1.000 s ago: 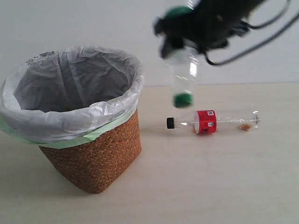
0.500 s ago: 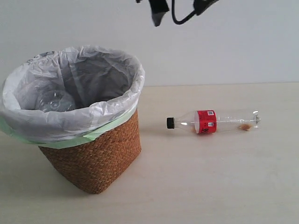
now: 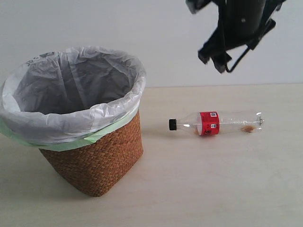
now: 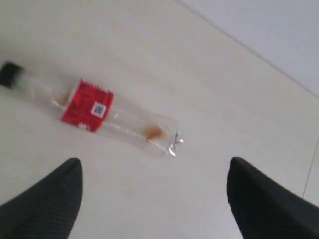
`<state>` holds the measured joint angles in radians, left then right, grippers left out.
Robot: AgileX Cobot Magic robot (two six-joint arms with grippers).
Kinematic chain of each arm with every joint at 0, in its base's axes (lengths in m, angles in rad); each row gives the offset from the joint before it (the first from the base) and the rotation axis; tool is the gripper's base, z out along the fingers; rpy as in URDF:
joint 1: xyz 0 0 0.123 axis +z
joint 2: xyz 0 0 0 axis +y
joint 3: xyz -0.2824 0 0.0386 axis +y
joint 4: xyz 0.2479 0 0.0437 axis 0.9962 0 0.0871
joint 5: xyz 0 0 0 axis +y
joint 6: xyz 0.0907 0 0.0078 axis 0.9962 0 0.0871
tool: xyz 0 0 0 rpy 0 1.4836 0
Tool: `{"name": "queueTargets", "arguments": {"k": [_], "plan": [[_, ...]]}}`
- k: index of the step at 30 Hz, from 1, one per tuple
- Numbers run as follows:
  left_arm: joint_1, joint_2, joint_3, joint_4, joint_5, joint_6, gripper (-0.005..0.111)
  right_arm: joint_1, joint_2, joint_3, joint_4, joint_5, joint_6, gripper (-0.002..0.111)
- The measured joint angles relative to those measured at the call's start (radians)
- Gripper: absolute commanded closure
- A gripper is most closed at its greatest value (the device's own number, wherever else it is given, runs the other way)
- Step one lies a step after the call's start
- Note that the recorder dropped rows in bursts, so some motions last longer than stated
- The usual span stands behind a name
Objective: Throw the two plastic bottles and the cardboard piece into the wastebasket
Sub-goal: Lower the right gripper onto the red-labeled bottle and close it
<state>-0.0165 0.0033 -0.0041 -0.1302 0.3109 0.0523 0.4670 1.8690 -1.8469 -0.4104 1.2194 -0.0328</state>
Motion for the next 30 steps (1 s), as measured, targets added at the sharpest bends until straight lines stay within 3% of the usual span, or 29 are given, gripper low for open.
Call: {"name": "queueTargets", "arguments": {"k": [9, 30], "plan": [[0.0, 0.0, 0.0, 0.0, 0.0, 0.0, 0.103, -0.015, 0.133, 0.138, 0.004, -0.034, -0.287, 0.037], [0.0, 0.0, 0.0, 0.0, 0.0, 0.0, 0.103, -0.015, 0.341, 0.14, -0.012, -0.271, -0.413, 0.037]]}}
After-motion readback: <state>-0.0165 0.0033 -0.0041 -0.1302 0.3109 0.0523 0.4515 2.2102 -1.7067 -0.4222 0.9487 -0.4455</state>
